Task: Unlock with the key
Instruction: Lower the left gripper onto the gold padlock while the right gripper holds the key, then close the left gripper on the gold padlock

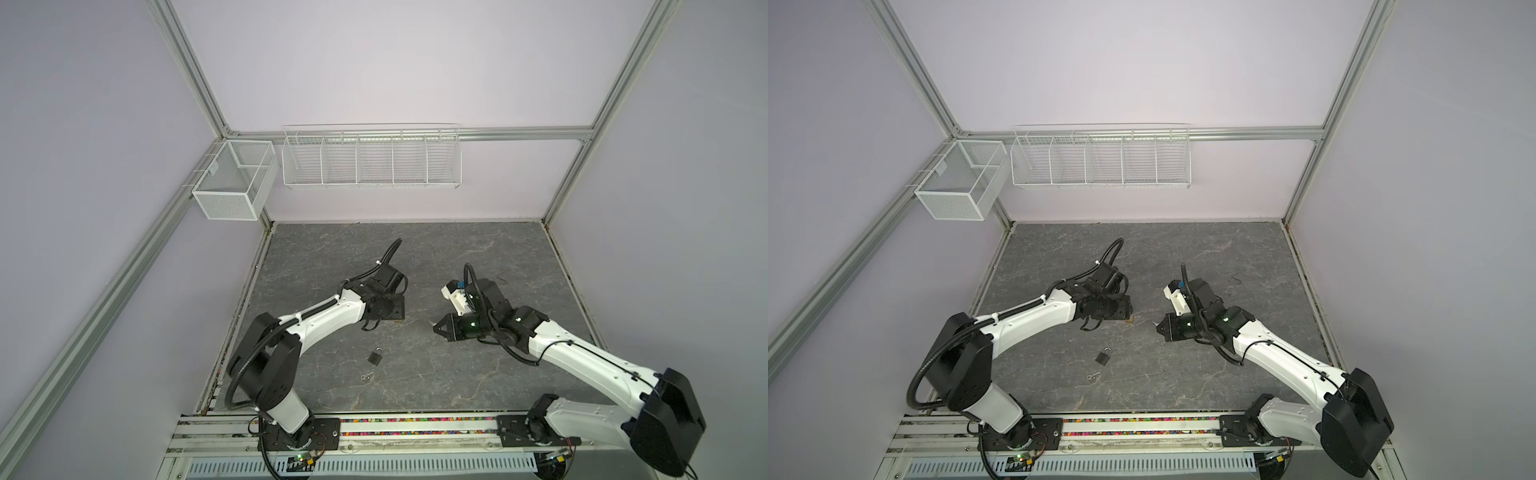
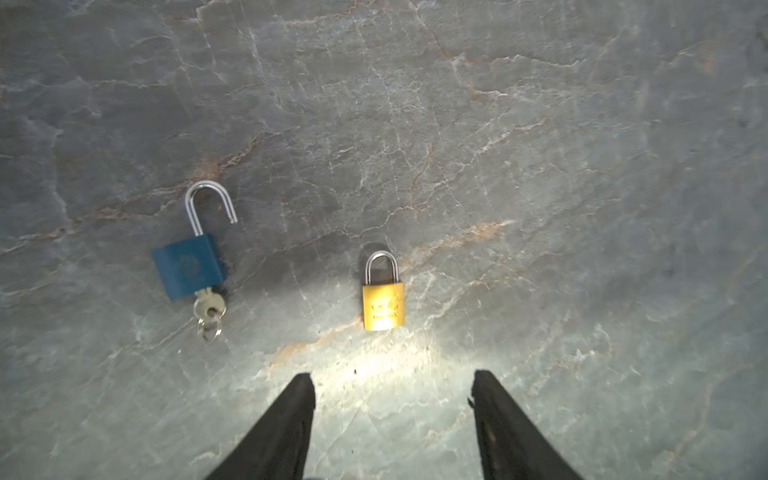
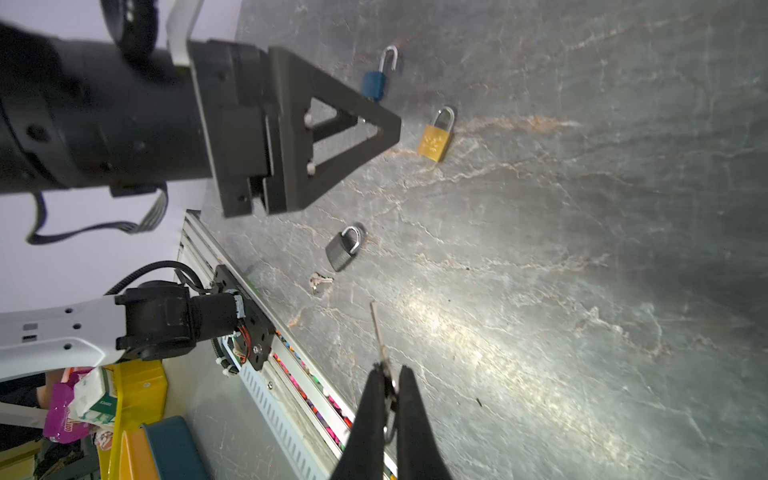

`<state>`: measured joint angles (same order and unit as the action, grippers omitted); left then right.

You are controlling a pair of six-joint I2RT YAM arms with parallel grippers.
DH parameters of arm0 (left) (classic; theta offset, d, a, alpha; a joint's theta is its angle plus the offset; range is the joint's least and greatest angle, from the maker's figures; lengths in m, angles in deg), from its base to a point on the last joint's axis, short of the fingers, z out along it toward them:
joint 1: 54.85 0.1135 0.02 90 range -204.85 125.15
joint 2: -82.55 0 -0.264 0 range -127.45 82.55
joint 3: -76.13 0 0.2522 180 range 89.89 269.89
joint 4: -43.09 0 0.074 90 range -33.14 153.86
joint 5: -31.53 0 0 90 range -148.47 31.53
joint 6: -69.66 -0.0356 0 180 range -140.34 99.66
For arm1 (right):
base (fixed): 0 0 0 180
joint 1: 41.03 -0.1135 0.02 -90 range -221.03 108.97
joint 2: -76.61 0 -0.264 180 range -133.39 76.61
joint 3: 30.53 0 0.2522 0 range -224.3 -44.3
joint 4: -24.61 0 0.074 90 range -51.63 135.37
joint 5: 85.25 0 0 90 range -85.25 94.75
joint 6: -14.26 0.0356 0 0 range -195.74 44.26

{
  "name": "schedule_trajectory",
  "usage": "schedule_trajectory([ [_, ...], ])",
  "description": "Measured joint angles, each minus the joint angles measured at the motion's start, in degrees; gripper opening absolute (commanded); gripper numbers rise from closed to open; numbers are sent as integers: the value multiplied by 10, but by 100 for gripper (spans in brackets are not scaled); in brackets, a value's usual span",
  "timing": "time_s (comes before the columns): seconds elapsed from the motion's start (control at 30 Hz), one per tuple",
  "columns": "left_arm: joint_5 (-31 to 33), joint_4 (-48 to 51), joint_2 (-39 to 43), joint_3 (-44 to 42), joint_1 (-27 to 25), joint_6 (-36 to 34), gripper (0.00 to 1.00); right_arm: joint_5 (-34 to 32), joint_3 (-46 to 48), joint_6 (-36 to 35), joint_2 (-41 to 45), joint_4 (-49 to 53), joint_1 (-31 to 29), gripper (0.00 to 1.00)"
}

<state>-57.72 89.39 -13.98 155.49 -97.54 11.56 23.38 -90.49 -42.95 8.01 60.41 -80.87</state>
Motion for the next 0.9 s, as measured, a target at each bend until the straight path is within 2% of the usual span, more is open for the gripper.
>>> schedule_trajectory([
  [0.4,59,83,-145,113,-27,-1,58,-9,1,2,-7,-3,0,7],
  [0.9,90,125,-194,162,-41,20,45,-13,1,-1,-7,-8,0,7],
])
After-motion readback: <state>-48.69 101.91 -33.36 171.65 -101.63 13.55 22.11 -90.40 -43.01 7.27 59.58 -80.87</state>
